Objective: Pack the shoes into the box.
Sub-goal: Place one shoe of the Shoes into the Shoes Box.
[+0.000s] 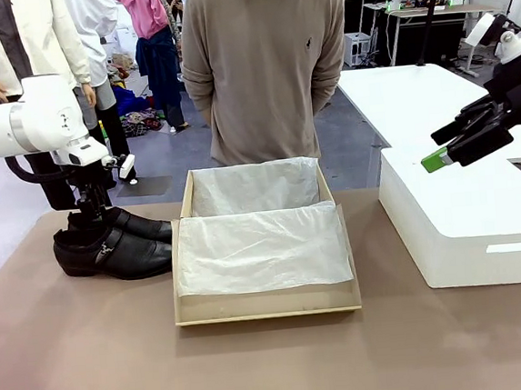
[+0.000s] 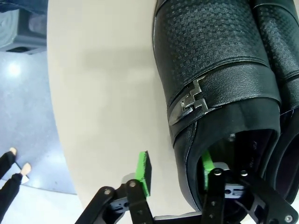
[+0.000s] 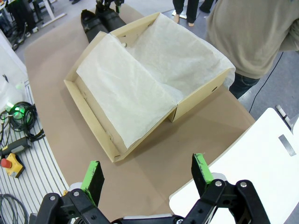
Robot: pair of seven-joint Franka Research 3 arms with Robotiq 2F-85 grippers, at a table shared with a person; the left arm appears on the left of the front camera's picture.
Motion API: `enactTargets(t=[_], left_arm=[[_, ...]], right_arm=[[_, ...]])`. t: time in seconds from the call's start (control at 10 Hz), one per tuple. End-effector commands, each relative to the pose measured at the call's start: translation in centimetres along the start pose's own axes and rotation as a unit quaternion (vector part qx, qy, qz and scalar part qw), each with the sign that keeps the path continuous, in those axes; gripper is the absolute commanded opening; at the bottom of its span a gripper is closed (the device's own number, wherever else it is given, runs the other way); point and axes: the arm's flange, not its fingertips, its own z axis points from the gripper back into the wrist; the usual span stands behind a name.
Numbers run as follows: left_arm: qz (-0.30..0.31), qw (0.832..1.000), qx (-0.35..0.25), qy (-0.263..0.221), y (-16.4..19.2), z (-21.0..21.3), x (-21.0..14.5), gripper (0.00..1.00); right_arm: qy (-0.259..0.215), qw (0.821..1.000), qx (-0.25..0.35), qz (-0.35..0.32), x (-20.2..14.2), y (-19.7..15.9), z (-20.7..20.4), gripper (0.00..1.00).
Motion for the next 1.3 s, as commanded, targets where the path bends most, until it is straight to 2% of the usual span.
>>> enactTargets(t=[0.0, 0.7, 0.9, 1.0, 1.2], left_arm=[[-0.002, 1.000, -0.008, 0.002, 0.5, 0.4, -0.1, 0.00], [-0.008, 1.000, 0.002, 0.029, 0.2, 0.8, -0.4, 0.00], [0.020, 0.999, 0.017, 0.029, 0.1, 2.7, -1.3, 0.00], [0.028, 0.998, 0.061, 0.019, 0.7, 4.0, -2.2, 0.00], [0.036, 0.997, 0.069, 0.008, 1.1, 6.3, -2.9, 0.00]], right_arm=[[-0.008, 1.000, 0.005, 0.004, 0.1, -0.1, -0.1, 1.00], [-0.008, 1.000, 0.005, 0.004, 0.1, -0.1, -0.1, 1.00], [-0.008, 1.000, 0.005, 0.004, 0.1, -0.1, -0.1, 1.00], [-0.008, 1.000, 0.005, 0.004, 0.1, -0.1, -0.1, 1.00], [-0.008, 1.000, 0.005, 0.004, 0.1, -0.1, -0.1, 1.00]])
